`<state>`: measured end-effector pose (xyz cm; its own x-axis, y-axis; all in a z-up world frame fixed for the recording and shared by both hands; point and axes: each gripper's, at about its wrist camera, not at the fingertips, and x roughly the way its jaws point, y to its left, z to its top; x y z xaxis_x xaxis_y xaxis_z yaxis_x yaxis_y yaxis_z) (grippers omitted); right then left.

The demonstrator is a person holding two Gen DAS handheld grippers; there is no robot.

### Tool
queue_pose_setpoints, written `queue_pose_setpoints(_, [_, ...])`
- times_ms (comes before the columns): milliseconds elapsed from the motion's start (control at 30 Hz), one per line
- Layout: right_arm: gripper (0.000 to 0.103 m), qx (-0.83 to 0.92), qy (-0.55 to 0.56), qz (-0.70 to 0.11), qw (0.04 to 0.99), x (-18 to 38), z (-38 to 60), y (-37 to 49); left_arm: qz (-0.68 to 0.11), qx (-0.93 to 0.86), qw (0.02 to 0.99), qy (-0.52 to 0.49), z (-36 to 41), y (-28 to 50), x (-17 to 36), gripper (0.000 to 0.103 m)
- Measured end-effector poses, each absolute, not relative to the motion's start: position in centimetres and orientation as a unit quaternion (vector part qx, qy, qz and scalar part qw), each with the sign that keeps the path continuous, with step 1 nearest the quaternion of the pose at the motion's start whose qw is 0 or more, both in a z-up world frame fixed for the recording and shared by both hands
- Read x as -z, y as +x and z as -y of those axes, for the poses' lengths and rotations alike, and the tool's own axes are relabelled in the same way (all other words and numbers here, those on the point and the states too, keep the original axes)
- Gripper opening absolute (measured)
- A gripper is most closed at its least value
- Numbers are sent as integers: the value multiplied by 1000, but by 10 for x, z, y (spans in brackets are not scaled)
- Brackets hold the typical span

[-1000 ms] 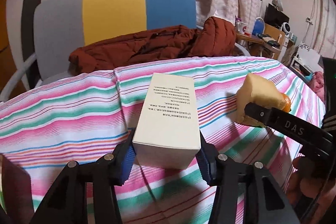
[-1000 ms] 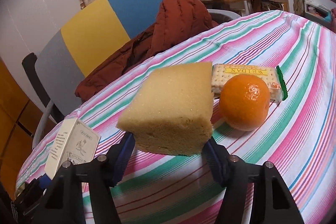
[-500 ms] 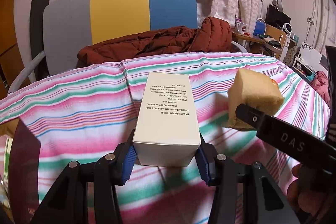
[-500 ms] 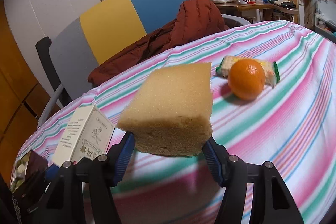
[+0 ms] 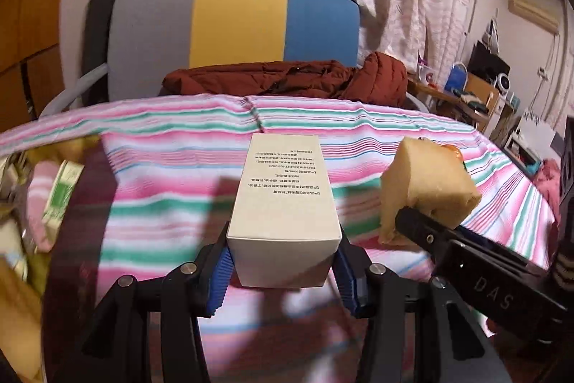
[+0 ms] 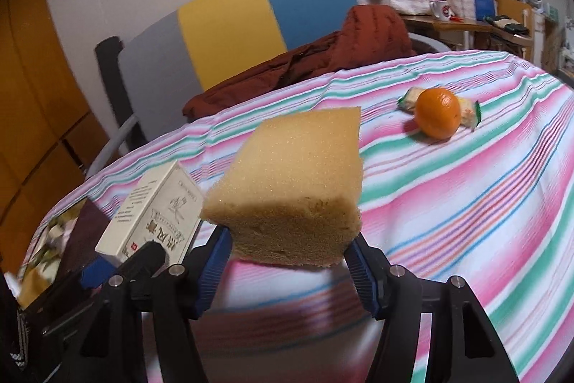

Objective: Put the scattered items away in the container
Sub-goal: 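Carry the white box with the left tool while the right tool carries the sponge to the tray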

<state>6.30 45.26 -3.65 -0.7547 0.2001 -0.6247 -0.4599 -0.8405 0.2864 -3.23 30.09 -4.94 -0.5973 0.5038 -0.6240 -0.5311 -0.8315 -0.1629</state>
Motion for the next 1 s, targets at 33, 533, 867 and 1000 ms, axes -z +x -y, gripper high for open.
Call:
queue_pose_setpoints(33, [63,-912,-301,-217,175,37,-448,66,-16,-895,287,-342,-295,-30,48,50])
queue_pose_setpoints(533, [62,-936,-290,-185,76,-3,-366,91,48,-875,318,-362,-193,15,7,50])
queue_pose_setpoints(867, [62,-944,-294,-153,-9,-29,-308,73,164,-818,327,-443,-114,-11,3,50])
queue_pose_setpoints(1000, [62,-942,-300,-142,-42,-32,-284,62,159,-814,320,-457,-94,-20,2,50])
